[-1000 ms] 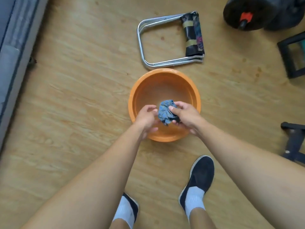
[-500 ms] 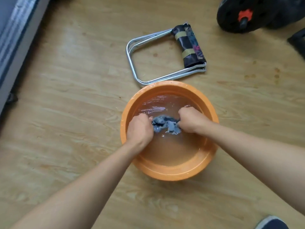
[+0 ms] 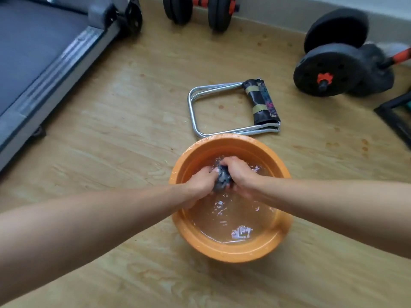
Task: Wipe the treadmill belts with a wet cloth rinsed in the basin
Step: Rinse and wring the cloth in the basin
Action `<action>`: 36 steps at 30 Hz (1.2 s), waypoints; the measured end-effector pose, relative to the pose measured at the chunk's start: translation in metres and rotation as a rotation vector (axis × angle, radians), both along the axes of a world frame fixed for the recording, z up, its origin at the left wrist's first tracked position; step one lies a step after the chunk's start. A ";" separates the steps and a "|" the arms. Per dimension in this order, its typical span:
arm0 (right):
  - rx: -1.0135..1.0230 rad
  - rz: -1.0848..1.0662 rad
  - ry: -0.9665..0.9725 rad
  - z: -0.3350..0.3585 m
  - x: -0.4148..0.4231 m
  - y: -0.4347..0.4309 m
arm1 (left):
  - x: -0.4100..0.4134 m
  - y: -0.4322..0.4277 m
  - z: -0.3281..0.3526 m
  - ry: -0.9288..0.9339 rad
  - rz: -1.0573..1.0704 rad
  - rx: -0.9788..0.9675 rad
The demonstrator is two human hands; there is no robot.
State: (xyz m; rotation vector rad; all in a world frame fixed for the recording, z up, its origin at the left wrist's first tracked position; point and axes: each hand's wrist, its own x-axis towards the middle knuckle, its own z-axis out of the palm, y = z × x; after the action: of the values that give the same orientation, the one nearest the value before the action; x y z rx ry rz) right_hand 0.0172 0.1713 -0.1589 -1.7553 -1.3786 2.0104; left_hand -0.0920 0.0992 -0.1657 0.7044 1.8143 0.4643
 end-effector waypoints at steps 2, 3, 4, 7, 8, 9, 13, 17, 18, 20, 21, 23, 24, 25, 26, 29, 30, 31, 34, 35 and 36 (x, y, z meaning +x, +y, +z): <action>0.088 0.103 -0.034 -0.004 -0.006 0.002 | 0.004 -0.001 0.004 -0.011 0.088 0.037; 0.123 0.135 -0.059 -0.005 -0.009 0.001 | 0.007 -0.002 0.009 0.009 0.126 0.036; 0.135 0.148 -0.083 -0.007 -0.012 -0.001 | 0.012 -0.006 0.013 0.028 0.161 0.038; 0.164 0.217 -0.202 -0.014 -0.020 -0.005 | 0.033 -0.021 0.011 0.067 0.268 0.037; 0.178 0.252 -0.235 -0.019 -0.021 -0.004 | 0.039 -0.026 0.012 0.078 0.313 0.037; 0.176 0.304 -0.274 -0.019 -0.020 -0.004 | 0.042 -0.030 0.009 0.102 0.318 0.040; 0.276 0.462 -0.385 -0.020 -0.003 0.005 | 0.036 -0.040 0.007 0.202 0.183 0.074; 0.318 0.379 -0.434 -0.012 0.020 0.013 | 0.022 -0.035 0.000 0.234 0.222 0.032; 0.286 0.352 -0.399 -0.013 0.024 0.016 | 0.022 -0.034 -0.001 0.259 0.206 0.025; 0.166 0.240 -0.247 -0.008 0.028 0.016 | 0.023 -0.030 -0.005 0.283 0.199 0.037; 0.088 0.169 -0.152 -0.003 0.028 0.013 | 0.025 -0.027 -0.005 0.264 0.218 0.057; -0.004 0.126 -0.051 0.000 0.028 0.005 | 0.026 -0.022 -0.002 0.197 0.265 0.106; -0.011 0.141 -0.047 -0.002 0.027 0.000 | 0.027 -0.019 -0.002 0.174 0.271 0.138; 0.003 0.151 -0.052 -0.006 0.026 -0.006 | 0.029 -0.015 -0.003 0.155 0.258 0.162; 0.010 0.134 -0.050 -0.012 0.023 -0.011 | 0.033 -0.012 -0.002 0.132 0.237 0.182; 0.067 0.065 -0.045 -0.017 0.013 -0.018 | 0.048 -0.004 -0.001 0.071 0.263 0.175; 0.108 0.060 -0.059 -0.019 0.011 -0.016 | 0.052 -0.002 -0.002 0.064 0.292 0.146; 0.109 0.040 -0.069 -0.017 0.010 -0.013 | 0.055 0.000 -0.001 0.057 0.314 0.119; 0.006 0.040 -0.087 -0.011 0.010 0.000 | 0.059 0.000 0.002 0.023 0.322 0.144; 0.013 0.059 -0.128 -0.010 0.011 0.005 | 0.059 0.000 0.004 0.016 0.308 0.164; 0.026 0.065 -0.162 -0.010 0.011 0.009 | 0.060 -0.003 0.005 0.004 0.295 0.186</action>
State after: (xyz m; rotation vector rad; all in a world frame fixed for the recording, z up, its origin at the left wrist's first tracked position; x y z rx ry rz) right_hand 0.0287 0.1799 -0.1686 -1.9235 -1.5201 1.9077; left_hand -0.0322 0.0962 -0.1606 0.5627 1.9039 0.8358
